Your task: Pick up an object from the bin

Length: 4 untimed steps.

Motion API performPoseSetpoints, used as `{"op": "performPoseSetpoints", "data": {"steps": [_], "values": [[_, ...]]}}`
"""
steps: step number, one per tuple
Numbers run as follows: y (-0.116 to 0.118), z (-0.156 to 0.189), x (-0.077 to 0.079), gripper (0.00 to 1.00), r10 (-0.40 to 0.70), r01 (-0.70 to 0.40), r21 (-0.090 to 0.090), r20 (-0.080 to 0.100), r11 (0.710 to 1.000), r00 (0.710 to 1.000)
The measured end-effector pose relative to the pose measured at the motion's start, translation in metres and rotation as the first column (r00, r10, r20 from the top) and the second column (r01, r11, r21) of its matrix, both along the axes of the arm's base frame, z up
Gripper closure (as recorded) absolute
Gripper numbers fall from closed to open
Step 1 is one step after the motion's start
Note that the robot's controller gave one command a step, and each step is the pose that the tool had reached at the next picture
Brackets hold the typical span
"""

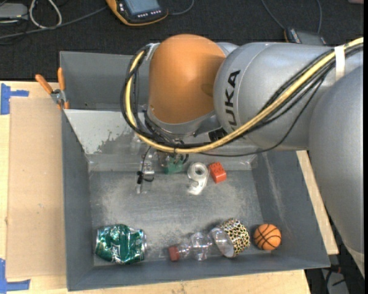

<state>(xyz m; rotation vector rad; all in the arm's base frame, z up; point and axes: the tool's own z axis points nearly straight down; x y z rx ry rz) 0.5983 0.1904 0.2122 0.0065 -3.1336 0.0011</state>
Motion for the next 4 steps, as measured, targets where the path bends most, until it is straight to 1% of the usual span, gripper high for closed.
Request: {"op": "performPoseSetpoints", "data": {"steps": [1,2,3,4], "values": [[-0.001,0.005,0.001,0.0,-0.005,0.005,0.001,0.007,1.0,1.0],[0.003,-0.042,-0.025,0.0,0.177,-0.177,0.002,0.007,0.984,0.984],[0.01,-0.064,-0.086,0.0,0.125,-0.125,0.001,0.007,0.992,0.992],[0.024,-0.072,-0.111,0.0,0.527,-0.527,0.003,0.006,0.85,0.85]]}}
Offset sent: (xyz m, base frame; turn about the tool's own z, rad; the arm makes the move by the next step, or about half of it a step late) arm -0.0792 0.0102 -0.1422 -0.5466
